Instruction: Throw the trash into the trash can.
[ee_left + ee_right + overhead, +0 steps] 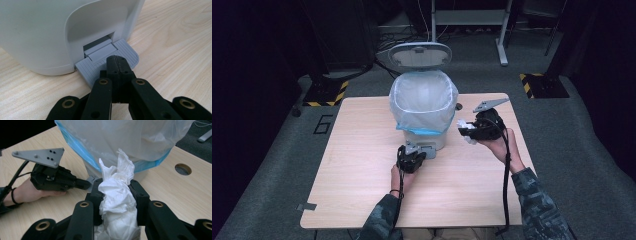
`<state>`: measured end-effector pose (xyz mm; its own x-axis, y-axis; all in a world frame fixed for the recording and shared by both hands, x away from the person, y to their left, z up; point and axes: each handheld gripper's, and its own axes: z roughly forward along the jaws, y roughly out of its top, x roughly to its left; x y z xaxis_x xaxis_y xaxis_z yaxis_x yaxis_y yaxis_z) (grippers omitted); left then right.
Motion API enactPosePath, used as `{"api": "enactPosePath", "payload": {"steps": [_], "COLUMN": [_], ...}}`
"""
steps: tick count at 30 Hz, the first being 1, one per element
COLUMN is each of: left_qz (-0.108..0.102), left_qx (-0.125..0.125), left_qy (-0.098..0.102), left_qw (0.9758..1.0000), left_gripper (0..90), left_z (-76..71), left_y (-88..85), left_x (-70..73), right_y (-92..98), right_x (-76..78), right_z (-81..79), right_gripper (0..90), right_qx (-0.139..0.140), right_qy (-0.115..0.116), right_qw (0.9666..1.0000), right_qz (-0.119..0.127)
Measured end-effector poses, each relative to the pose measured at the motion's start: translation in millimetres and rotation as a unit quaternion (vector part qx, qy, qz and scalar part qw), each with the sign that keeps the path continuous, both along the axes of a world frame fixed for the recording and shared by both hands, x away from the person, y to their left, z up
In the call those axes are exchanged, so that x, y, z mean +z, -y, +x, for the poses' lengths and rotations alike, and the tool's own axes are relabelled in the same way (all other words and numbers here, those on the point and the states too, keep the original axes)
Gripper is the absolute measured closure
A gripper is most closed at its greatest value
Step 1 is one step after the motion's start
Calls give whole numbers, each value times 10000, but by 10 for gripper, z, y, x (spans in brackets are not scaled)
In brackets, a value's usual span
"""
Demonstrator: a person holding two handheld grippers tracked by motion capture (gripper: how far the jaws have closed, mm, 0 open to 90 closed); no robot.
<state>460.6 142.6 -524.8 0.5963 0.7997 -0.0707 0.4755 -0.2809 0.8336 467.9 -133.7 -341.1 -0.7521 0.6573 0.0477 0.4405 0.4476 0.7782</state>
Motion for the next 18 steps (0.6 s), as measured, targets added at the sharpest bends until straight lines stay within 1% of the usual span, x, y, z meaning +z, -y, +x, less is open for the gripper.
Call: {"api": "enactPosePath", "payload": {"steps": [7,8,10,18], "left_qz": [-1,-4,0,-12], "left_qx": [11,6,8,-1], "left_qy": [-2,-8,1,4], "left_qw": [10000,10000,10000,10000], "left_gripper": [900,900,900,900], "left_z": [-3,-3,-2,1], "left_y": [3,3,2,1], "left_x": [1,0,0,-1], "right_y": [-45,-57,-61,-91], "right_x": [148,189,211,390], "right_z": [30,43,52,101], "right_gripper": [691,691,691,690], "right_qx": [24,39,50,54], "right_qy": [95,106,125,166], "right_qw": [10000,9999,9999,9998], "right_qz": [-21,-15,-18,-19]}}
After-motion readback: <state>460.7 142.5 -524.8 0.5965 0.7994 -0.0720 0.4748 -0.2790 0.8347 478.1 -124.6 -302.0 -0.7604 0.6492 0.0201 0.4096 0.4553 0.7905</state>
